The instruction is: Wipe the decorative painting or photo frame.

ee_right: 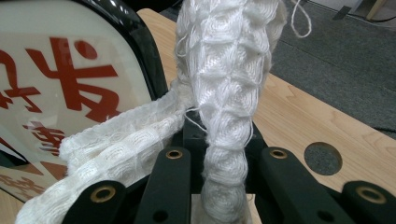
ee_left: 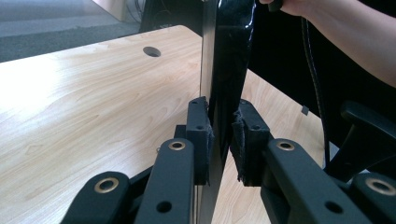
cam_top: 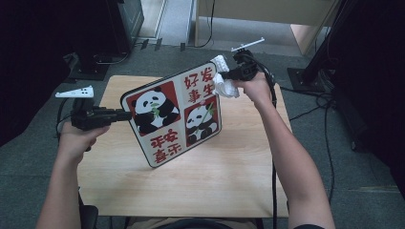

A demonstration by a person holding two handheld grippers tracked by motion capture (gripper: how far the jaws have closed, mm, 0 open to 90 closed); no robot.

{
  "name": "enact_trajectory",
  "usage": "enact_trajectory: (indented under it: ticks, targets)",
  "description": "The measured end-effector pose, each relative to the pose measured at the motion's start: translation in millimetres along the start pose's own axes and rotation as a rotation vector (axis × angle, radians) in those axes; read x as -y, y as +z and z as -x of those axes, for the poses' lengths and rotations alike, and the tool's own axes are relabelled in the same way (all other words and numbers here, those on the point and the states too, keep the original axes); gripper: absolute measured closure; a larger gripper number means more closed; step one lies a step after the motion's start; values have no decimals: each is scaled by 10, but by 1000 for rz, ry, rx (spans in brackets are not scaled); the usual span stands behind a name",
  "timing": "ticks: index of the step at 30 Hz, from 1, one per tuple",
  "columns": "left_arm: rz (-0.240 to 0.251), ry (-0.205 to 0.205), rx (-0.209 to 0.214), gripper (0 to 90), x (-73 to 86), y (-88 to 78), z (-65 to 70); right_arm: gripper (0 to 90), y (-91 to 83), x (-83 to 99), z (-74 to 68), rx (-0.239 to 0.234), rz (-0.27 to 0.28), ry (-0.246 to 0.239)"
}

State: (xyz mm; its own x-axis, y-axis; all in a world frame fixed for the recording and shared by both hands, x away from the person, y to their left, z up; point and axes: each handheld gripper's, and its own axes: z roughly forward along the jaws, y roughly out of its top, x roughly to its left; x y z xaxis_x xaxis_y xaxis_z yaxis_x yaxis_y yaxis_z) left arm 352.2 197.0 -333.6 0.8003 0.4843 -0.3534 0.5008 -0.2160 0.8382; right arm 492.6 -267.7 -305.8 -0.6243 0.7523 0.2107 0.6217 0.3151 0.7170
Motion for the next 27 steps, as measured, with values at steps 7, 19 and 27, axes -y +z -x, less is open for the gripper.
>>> enact_trajectory:
  ticks: [7,19,27]
  targets:
    - [0,0,1,785,2,1,-2,796,42,124,4,8,20,2]
    - [5,-20,15,783,9,4,-16,795,123,328,34,4,1,11]
    - [1,-20,10,783,6,5,-8,795,175,488,39,17,21,-2]
